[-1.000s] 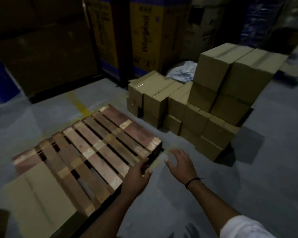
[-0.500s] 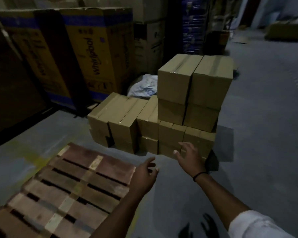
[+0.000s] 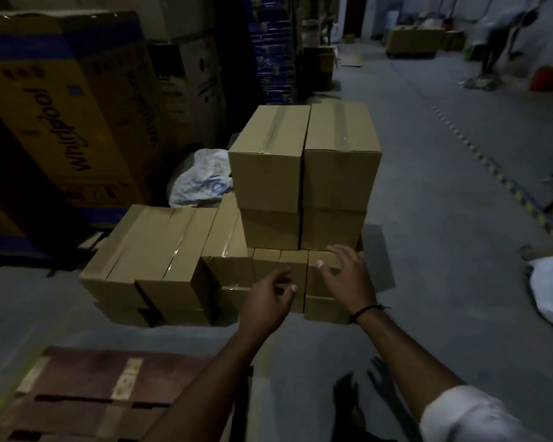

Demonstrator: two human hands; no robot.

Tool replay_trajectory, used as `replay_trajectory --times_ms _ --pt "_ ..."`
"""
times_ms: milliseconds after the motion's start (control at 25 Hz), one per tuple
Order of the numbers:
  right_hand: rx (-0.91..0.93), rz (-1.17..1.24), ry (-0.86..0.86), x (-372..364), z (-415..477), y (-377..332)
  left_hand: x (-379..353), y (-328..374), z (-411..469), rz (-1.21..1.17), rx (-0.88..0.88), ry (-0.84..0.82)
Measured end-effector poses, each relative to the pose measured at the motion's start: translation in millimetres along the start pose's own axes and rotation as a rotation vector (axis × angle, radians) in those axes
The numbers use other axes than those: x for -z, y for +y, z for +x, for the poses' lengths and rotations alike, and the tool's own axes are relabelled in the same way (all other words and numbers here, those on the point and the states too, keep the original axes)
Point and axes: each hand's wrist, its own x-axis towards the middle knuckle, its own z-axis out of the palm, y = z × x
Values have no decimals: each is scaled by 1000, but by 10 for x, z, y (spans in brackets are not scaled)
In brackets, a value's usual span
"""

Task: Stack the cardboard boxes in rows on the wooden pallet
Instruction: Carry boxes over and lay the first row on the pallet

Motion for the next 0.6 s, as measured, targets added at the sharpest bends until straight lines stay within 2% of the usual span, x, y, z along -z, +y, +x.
replay_trajectory --times_ms 240,600 --pt "18 69 91 91 1310 199 -213 322 1322 -30 -49 7" --pt "31 -85 213 454 3501 634 -592 973 3558 -13 -96 118"
